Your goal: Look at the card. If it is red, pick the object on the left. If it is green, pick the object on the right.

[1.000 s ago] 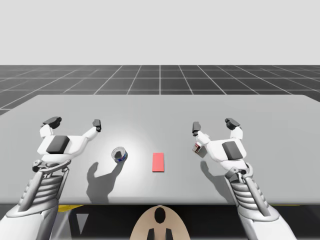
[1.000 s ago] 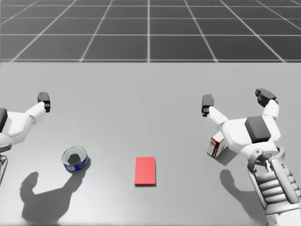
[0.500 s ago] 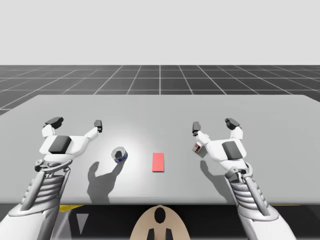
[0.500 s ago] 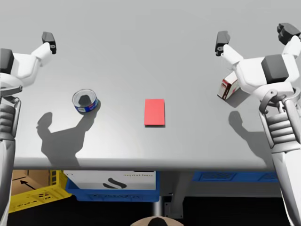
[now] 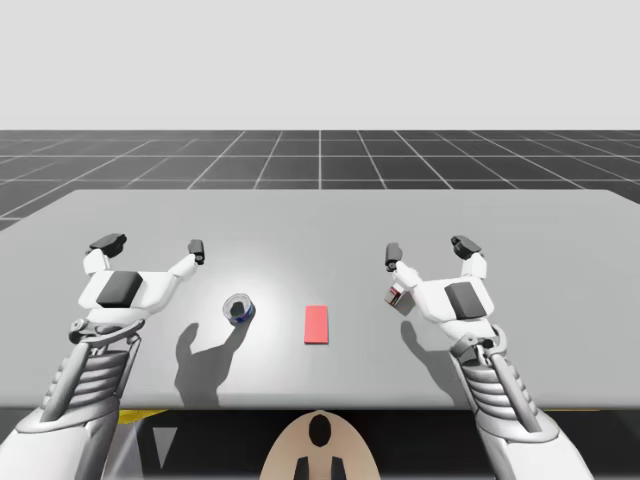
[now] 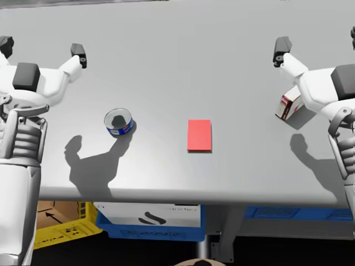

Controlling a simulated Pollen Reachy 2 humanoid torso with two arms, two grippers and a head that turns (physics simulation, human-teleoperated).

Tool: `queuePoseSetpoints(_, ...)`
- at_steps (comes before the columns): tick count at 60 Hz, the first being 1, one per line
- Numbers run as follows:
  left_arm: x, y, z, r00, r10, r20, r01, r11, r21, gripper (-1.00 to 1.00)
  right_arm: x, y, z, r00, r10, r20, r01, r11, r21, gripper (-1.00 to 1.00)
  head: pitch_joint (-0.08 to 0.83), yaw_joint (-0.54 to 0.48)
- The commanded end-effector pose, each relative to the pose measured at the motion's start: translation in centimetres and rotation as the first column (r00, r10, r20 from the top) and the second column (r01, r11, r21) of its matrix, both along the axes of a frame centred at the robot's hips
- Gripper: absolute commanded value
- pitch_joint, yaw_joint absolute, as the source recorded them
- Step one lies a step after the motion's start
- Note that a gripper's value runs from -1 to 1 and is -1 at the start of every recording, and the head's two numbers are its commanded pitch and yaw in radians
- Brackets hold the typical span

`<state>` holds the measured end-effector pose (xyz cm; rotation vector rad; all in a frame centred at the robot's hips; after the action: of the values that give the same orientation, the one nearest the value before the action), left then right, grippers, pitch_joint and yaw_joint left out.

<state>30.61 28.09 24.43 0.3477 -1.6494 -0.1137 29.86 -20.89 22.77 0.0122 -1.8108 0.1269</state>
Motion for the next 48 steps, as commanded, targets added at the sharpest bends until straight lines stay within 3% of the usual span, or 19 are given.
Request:
queuePoseSetpoints(1, 0.0, 0.0, 0.0, 1.000, 0.000, -0.001, 0.000, 1.000, 0.000, -1.00, 0.0, 0.3, -0.1, 1.000, 0.002, -0.003, -0.002, 1.000, 0.018, -1.00, 0.761, 0.15)
queuePoseSetpoints(25, 0.0, -0.1, -0.1, 1.000, -0.003, -0.004, 0.003, 1.000, -0.009, -1.00, 0.0, 0.5, -0.2, 1.000, 0.003, -0.009, -0.003, 1.000, 0.023, -1.00, 0.740, 0.29)
queuePoseSetpoints(38, -0.3, -1.1, -0.1, 0.992, -0.082, -0.091, 0.072, 0.991, -0.110, -1.00, 0.0, 0.4, -0.2, 1.000, 0.007, -0.009, -0.006, 1.000, 0.027, -1.00, 0.739, 0.31)
queuePoseSetpoints(42, -0.8, -1.7, 0.1, 0.973, -0.172, -0.154, 0.142, 0.971, -0.193, -1.00, 0.0, 0.4, -0.2, 1.000, 0.006, -0.008, -0.006, 1.000, 0.029, -1.00, 0.729, 0.32)
queuePoseSetpoints(48, -2.0, -2.9, 0.6, 0.967, -0.177, -0.181, 0.139, 0.969, -0.204, -1.00, 0.2, 0.4, -0.5, 1.000, 0.003, -0.015, -0.002, 1.000, 0.028, -1.00, 0.721, 0.33)
